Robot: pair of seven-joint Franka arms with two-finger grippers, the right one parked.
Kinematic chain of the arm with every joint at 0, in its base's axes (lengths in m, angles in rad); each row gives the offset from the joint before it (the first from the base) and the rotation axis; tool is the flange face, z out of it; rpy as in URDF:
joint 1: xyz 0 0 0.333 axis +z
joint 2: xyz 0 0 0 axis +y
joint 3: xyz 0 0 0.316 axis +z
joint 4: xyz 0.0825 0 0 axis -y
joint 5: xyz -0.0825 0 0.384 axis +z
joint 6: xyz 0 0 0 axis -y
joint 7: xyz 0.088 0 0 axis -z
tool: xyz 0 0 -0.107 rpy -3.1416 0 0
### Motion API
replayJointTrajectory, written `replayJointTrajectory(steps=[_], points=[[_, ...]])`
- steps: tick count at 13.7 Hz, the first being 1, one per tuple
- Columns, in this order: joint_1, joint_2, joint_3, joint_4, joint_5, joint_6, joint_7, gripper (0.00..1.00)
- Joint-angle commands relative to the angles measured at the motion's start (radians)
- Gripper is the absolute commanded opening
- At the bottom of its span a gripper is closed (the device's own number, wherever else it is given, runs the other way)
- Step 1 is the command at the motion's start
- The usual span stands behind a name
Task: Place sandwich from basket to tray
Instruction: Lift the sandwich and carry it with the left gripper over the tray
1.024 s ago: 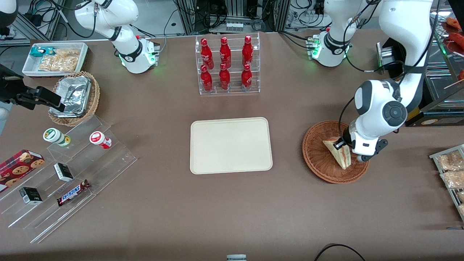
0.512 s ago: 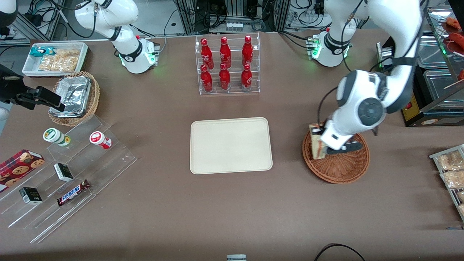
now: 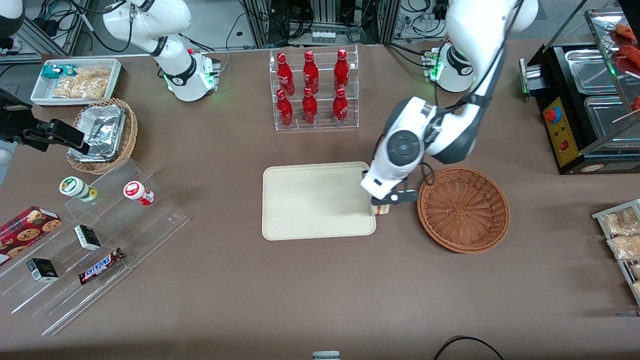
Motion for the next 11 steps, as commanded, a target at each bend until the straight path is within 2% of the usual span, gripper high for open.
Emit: replayJointTrajectory(steps=[1,4,8,11], points=[[-0.061,0.113,0.014,0.152,-0.016,-0.021,-0.114,0.10],[-0.130,0.207,0.013,0.262,-0.018,-0.009,-0.225,0.10],[-0.187,0.264,0.013,0.278,-0.018,0.112,-0.286,0.10],[-0.198,0.322,0.004,0.340,-0.018,0.136,-0.295,0.10]])
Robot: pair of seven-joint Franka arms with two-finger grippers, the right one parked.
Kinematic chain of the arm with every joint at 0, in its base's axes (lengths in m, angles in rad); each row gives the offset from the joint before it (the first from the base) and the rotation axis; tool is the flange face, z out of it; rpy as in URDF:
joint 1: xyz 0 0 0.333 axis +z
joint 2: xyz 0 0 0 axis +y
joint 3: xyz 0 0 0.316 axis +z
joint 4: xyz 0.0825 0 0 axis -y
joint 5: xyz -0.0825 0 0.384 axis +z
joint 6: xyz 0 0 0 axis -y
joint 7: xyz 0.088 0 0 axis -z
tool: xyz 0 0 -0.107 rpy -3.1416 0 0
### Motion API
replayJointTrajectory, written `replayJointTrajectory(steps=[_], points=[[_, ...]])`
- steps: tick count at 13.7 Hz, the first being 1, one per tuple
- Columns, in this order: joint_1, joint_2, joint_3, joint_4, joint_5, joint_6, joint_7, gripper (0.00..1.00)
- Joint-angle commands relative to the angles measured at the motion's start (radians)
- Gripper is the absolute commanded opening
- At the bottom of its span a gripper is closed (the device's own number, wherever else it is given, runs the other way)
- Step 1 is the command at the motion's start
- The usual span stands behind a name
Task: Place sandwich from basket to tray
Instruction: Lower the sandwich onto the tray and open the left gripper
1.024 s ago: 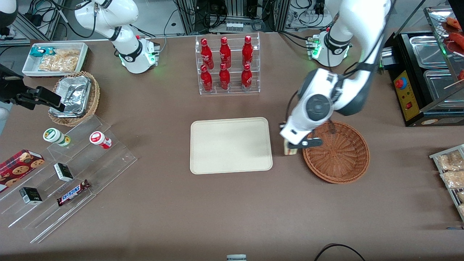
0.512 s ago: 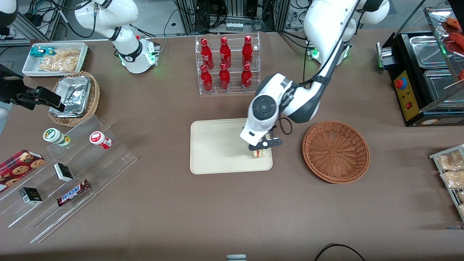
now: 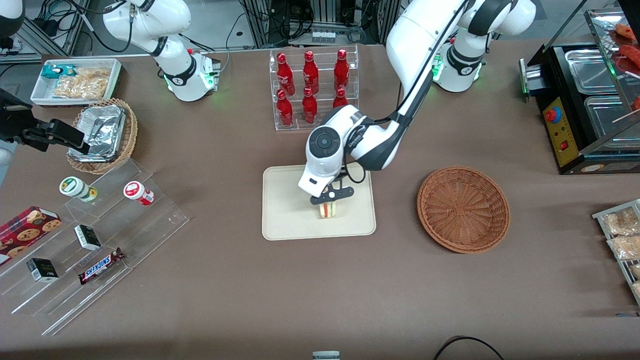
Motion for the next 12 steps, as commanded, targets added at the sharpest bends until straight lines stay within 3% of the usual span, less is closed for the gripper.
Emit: replayJointTrajectory(steps=[1,3,4,5,12], points=[[-0.008,0.066,0.006,0.094,-0.014,-0.006,-0.016,0.10],[-0.008,0.081,0.001,0.102,-0.014,-0.006,-0.005,0.14],[-0.007,0.081,0.000,0.102,-0.014,-0.006,-0.005,0.40],[-0.007,0.075,0.000,0.102,-0.014,-0.006,-0.011,0.99],[0.006,-0.077,0.010,0.093,0.004,-0.161,0.022,1.00]])
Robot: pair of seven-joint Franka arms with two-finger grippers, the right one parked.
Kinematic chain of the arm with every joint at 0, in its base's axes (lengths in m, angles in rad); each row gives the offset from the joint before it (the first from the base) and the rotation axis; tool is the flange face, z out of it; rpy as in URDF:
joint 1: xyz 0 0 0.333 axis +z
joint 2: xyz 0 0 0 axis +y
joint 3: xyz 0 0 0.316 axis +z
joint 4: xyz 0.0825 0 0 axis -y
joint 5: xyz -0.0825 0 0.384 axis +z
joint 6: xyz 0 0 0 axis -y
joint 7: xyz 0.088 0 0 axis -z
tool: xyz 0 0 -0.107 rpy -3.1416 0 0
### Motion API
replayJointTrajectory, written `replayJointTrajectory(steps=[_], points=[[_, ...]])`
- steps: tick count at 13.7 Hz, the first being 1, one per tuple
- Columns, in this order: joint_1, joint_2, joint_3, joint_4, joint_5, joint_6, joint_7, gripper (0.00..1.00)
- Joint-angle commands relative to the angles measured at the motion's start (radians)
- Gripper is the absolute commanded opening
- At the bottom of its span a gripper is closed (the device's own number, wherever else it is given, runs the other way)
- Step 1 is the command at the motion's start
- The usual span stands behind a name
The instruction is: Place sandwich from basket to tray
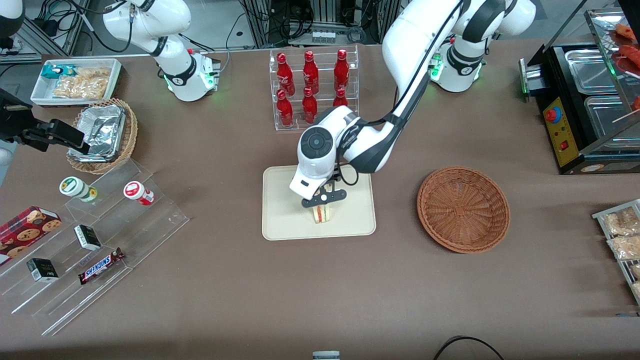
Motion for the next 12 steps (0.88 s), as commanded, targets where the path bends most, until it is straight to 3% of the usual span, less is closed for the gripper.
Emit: replayJointTrajectory(steps=[1,4,7,12], points=[[0.011,-0.098,0.021,-0.022,0.004,-0.107,0.049,1.00],[0.059,-0.145,0.034,-0.022,0.021,-0.204,0.193,1.00],[0.124,-0.189,0.040,-0.045,0.049,-0.253,0.210,1.00],[0.233,-0.313,0.040,-0.178,0.047,-0.285,0.353,1.00]])
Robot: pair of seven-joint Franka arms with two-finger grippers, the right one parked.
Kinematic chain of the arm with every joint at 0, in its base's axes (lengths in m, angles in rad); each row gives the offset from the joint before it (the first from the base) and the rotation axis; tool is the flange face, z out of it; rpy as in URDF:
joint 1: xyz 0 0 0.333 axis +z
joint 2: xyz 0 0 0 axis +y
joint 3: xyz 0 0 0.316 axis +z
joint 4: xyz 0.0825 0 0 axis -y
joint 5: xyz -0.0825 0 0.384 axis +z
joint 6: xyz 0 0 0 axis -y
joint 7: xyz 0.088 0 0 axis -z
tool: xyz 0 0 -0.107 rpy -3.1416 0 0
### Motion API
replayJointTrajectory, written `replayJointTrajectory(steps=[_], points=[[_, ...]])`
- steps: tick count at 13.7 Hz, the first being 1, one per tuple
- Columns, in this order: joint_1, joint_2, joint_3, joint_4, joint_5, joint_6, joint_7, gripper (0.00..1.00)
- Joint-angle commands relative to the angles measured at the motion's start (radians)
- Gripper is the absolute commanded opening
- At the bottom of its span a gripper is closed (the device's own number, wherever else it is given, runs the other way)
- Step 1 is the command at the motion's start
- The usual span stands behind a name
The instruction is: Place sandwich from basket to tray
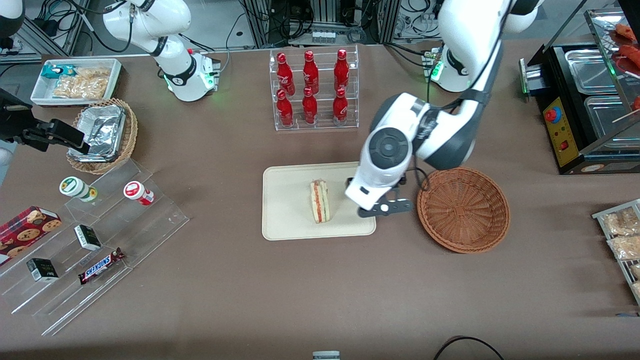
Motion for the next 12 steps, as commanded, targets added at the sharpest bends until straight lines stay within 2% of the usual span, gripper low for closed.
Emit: replayJointTrajectory(steps=[1,6,7,10,12], points=[[0.049,-0.098,-0.006,-0.100,0.012,-0.025,0.062,1.00],[0.139,-0.158,-0.003,-0.120,0.016,-0.115,0.166,1.00],[0.179,-0.208,-0.008,-0.165,0.016,-0.114,0.169,1.00],[0.319,-0.282,-0.116,-0.216,0.027,-0.118,0.206,1.00],[0.380,-0.348,-0.150,-0.276,0.036,-0.118,0.258,1.00]])
